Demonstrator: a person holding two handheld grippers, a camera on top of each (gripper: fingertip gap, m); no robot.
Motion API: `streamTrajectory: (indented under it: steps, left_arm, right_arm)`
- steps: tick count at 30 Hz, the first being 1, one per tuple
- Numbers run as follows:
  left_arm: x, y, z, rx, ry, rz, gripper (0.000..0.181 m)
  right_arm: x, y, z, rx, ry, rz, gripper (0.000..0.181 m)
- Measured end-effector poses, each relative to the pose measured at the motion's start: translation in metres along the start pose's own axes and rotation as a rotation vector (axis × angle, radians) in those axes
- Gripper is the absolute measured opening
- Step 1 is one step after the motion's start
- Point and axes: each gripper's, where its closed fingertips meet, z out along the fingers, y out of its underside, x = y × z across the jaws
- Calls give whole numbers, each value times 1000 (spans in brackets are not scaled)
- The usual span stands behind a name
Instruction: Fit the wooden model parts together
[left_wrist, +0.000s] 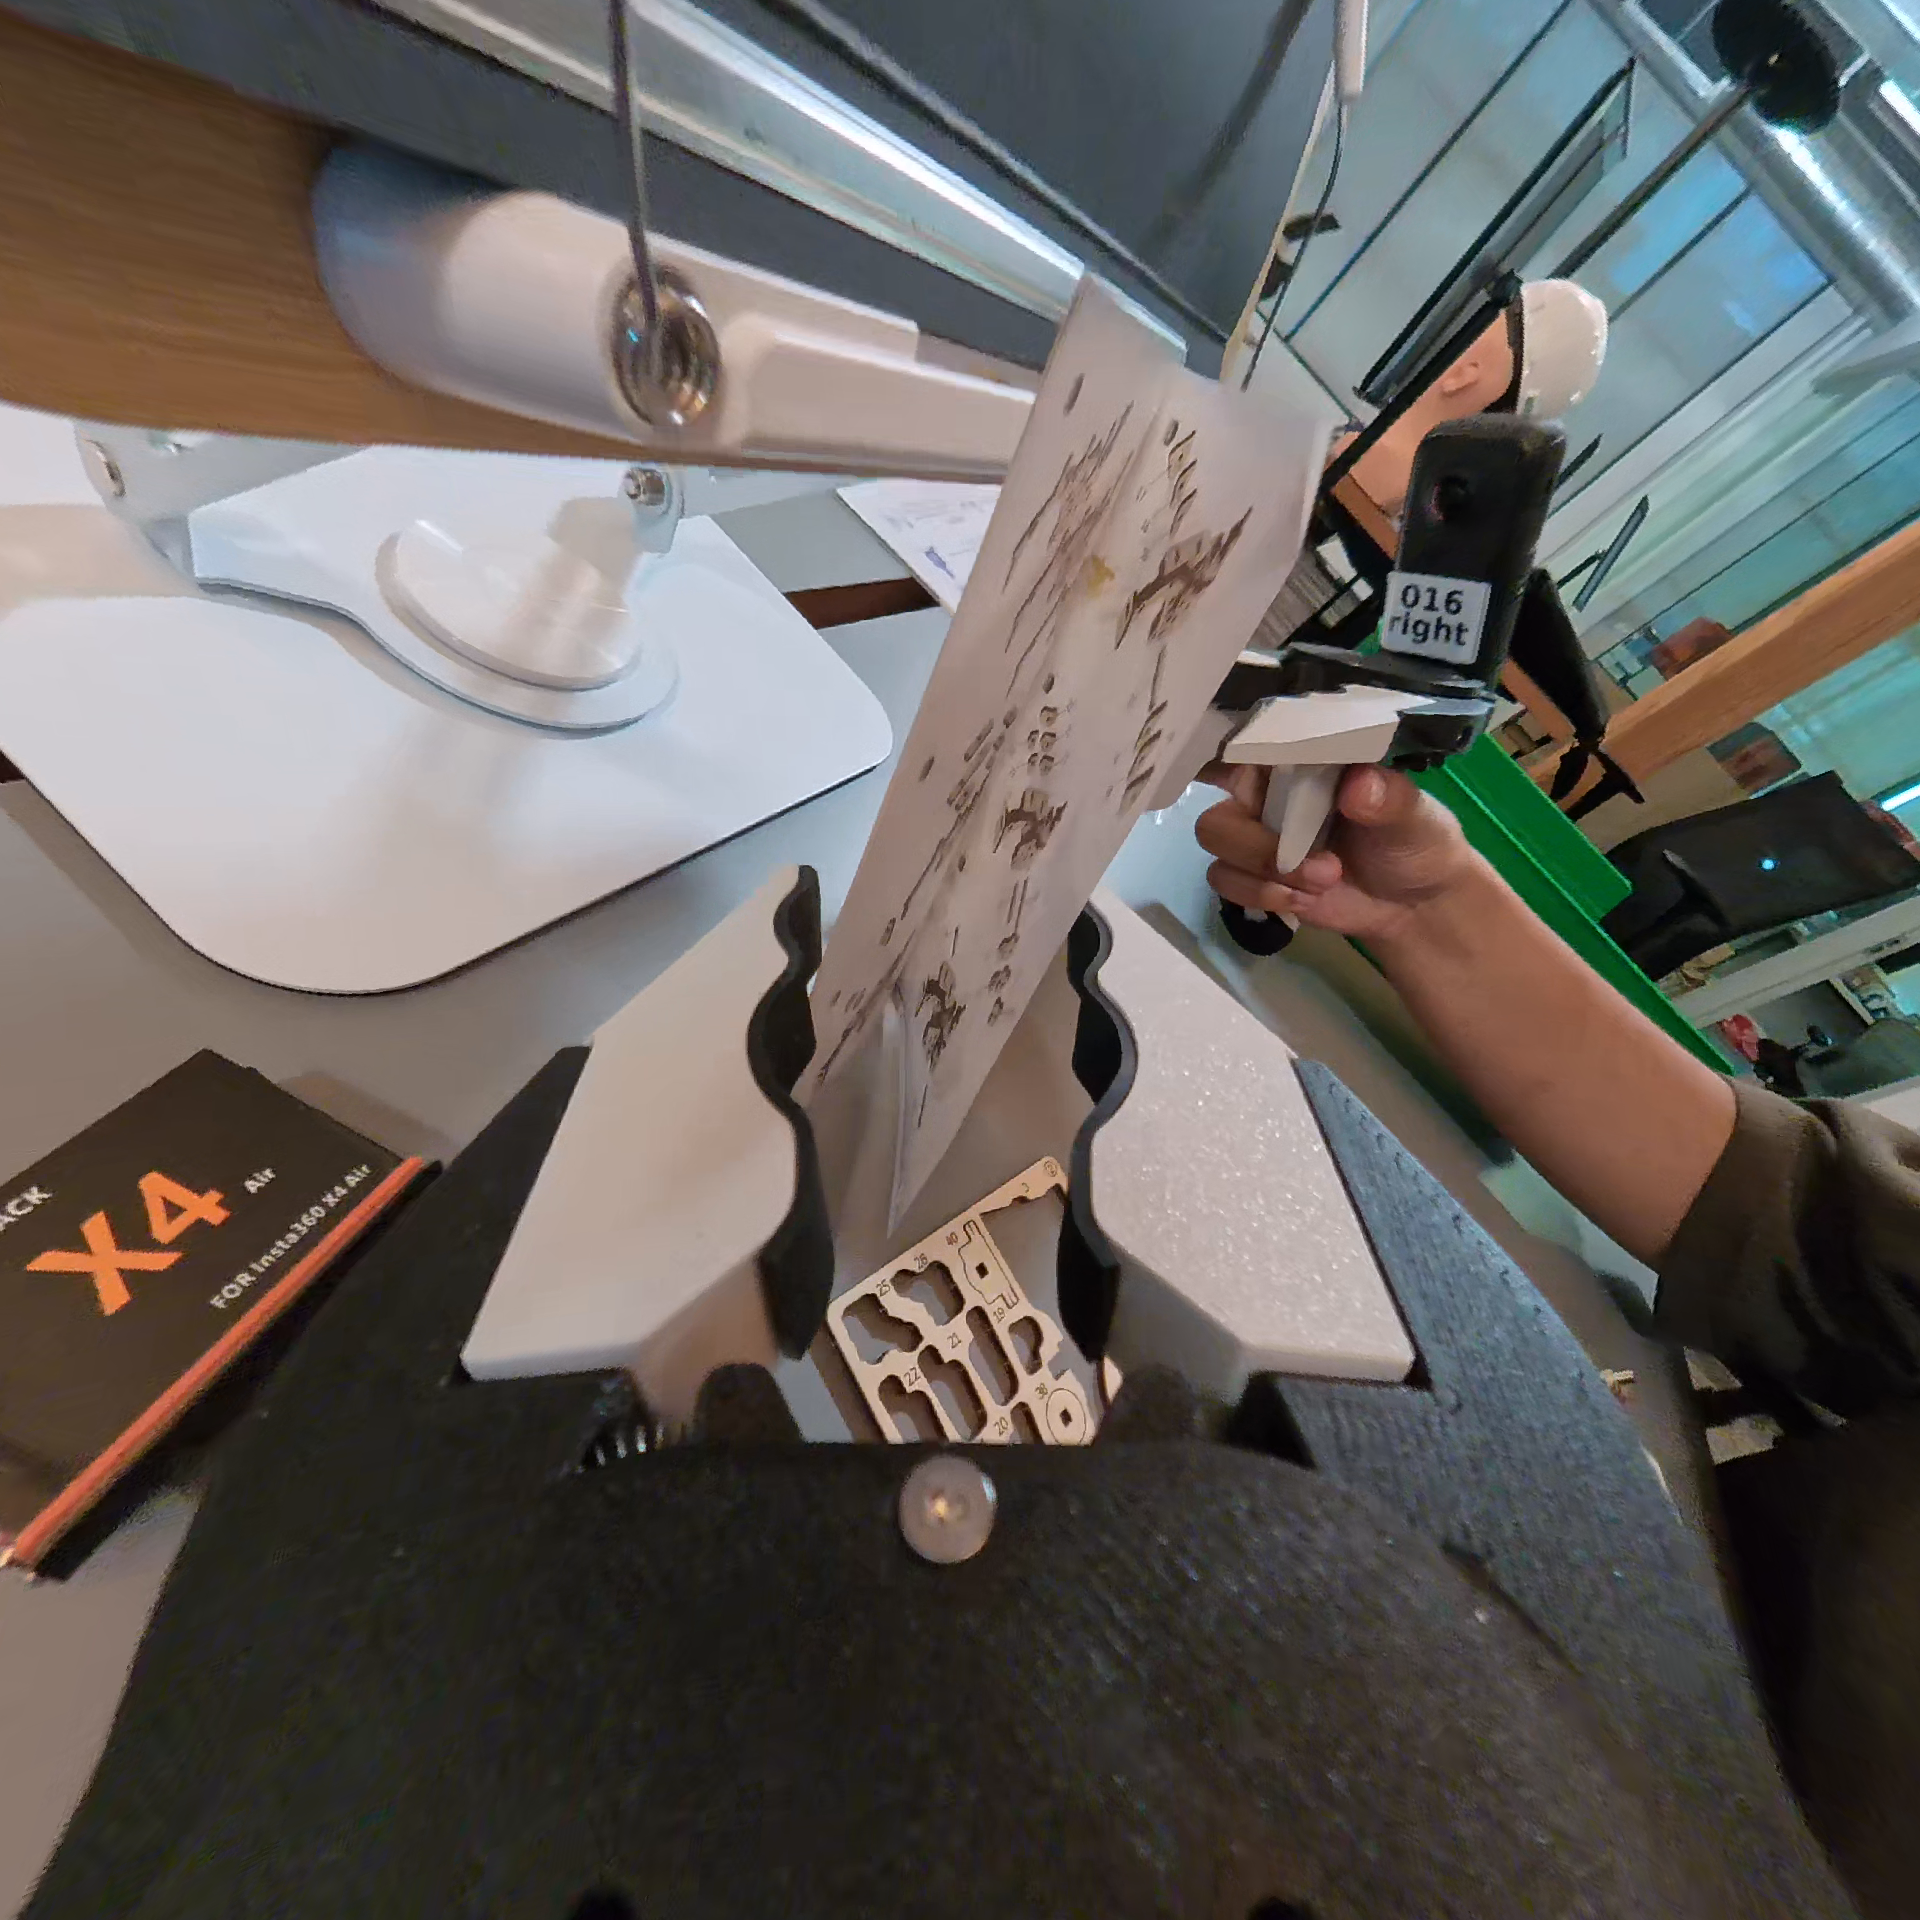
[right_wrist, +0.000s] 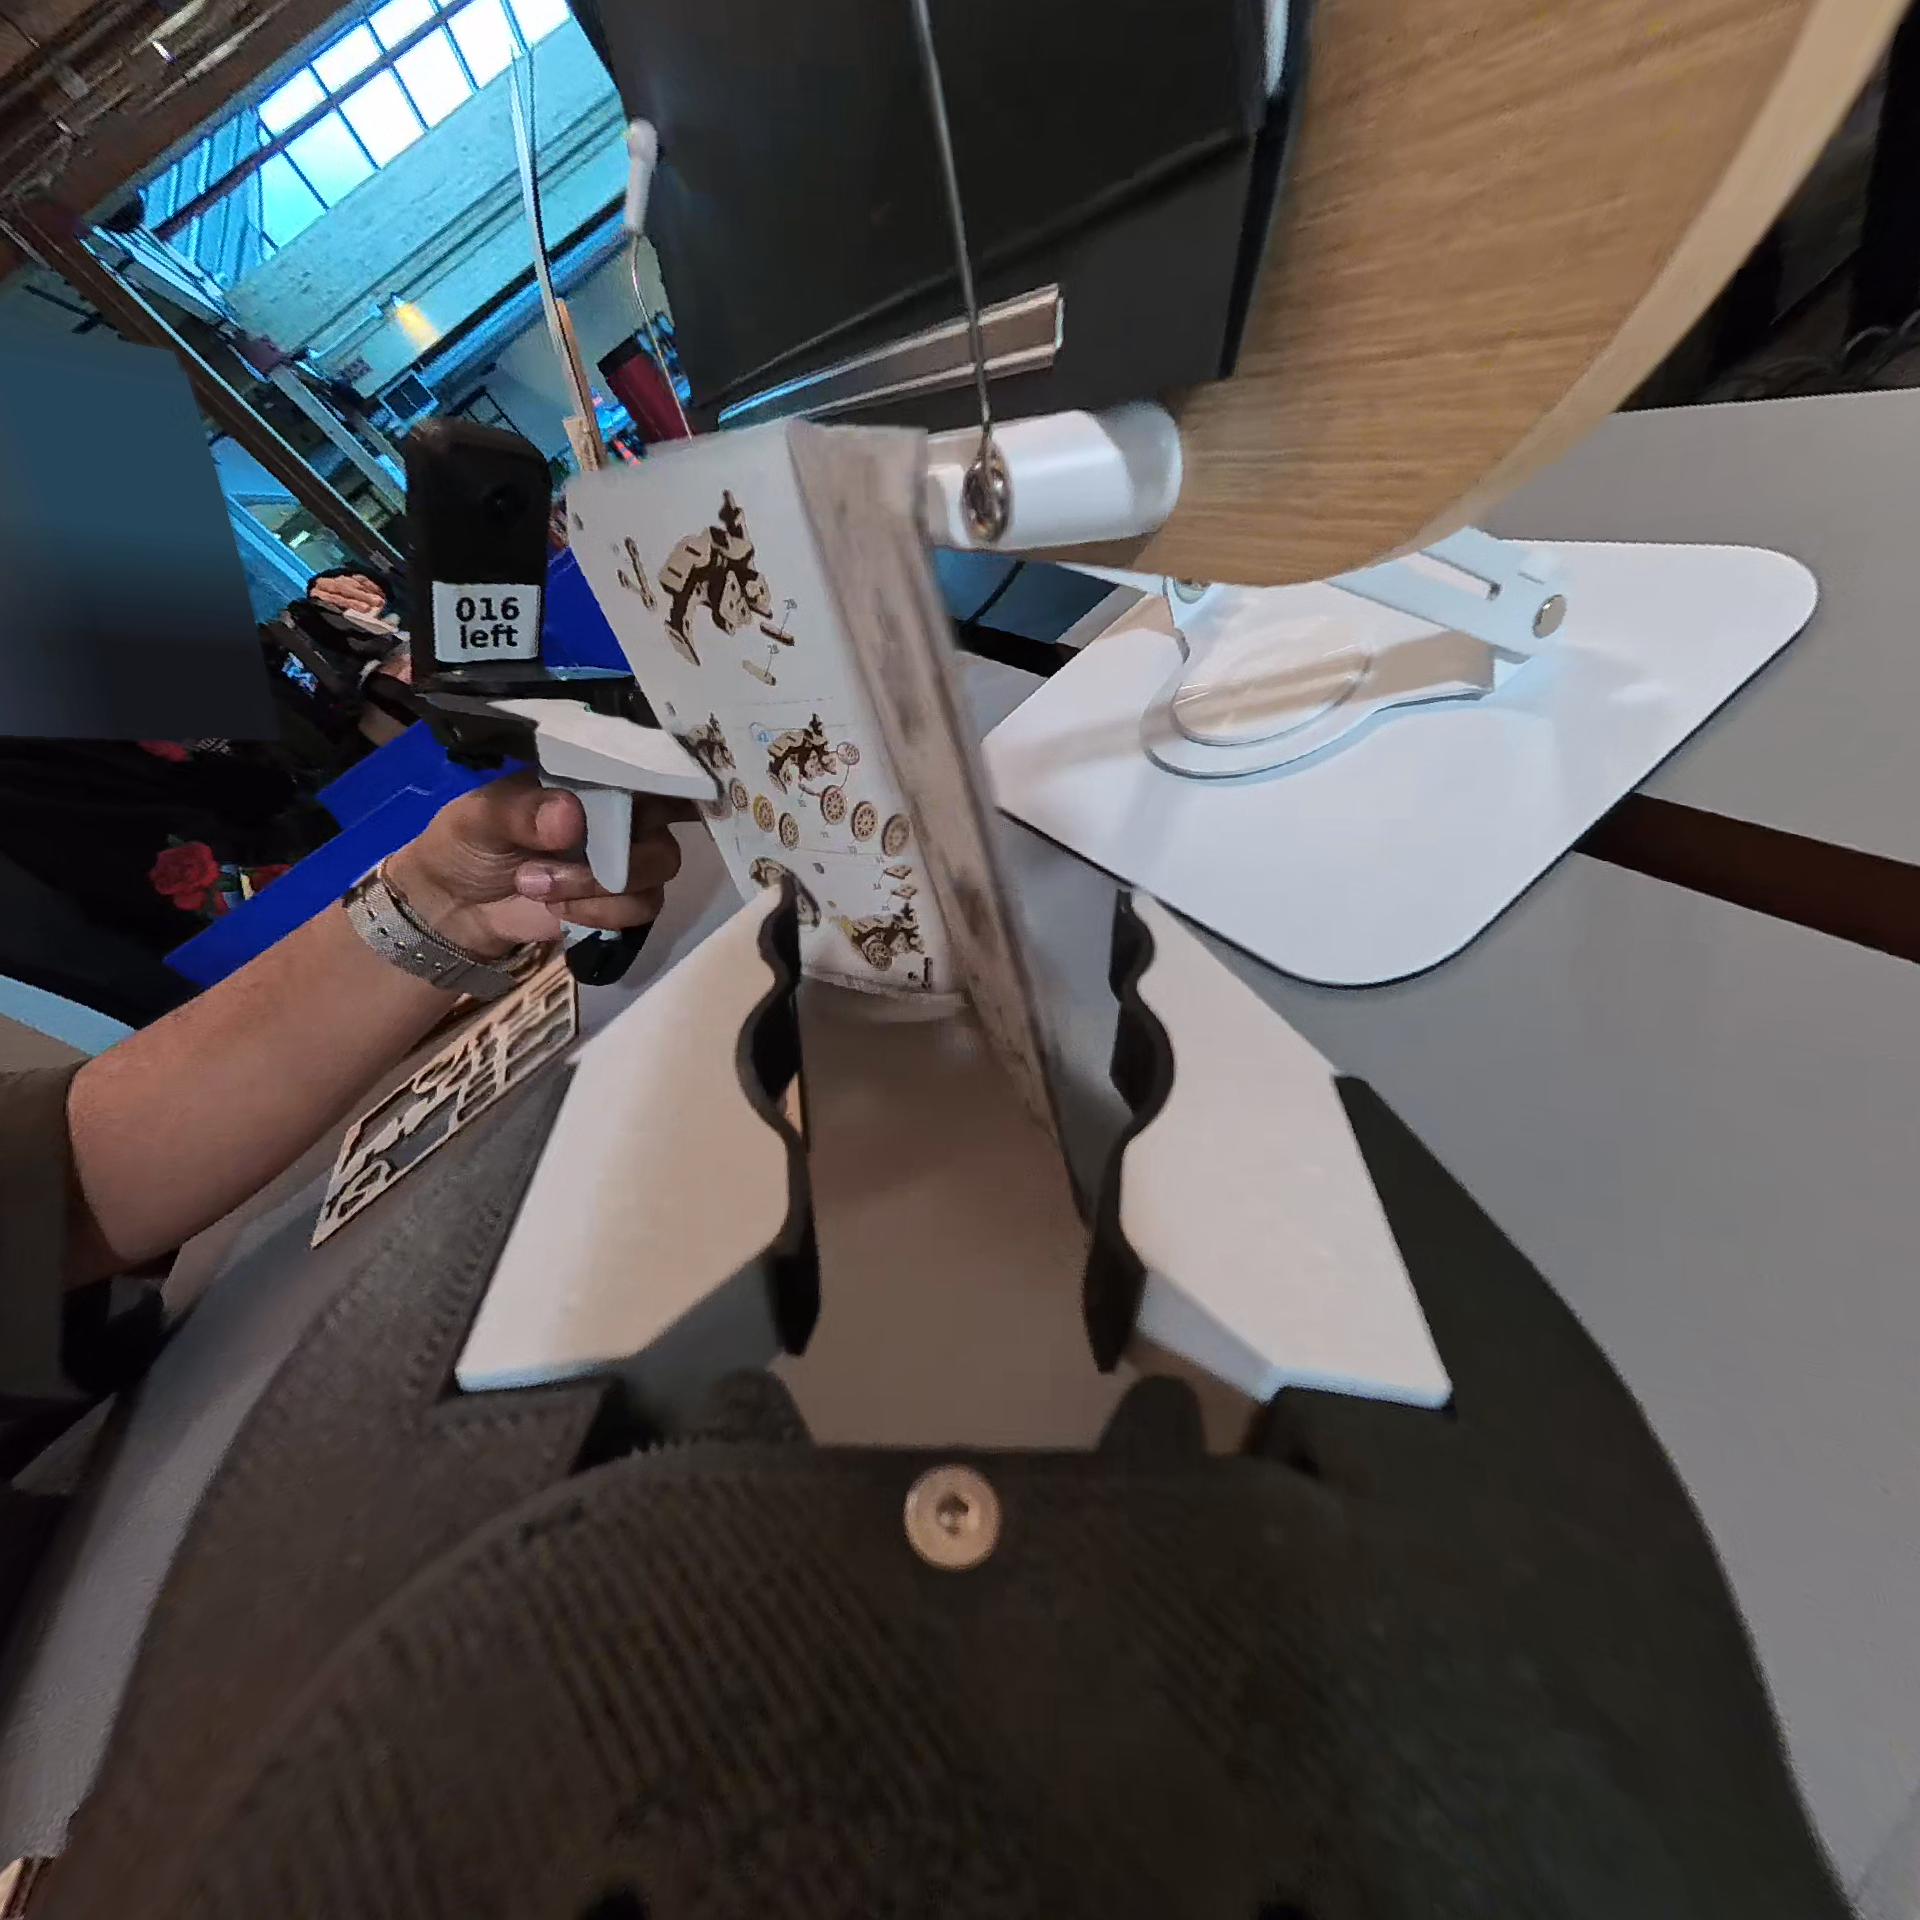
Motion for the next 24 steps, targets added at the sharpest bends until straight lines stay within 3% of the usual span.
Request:
streamTrajectory:
  steps: [4, 8, 11, 14, 24]
  left_arm:
    - [2, 9, 7, -19, 5, -1, 41]
    - [7, 10, 7, 5, 68, -17, 0]
    - [12, 10, 3, -12, 130, -49, 0]
    - [0, 14, 0, -49, 73, -45, 0]
    - [-11, 17, -4, -51, 90, -106, 0]
  right_arm:
    - [0, 15, 6, -68, 32, -15, 60]
    - [4, 28, 16, -109, 49, -33, 43]
    - [4, 32, 20, -140, 35, -36, 20]
    - [7, 34, 23, -170, 37, -34, 0]
    - [1, 38, 27, -211, -104, 101, 5]
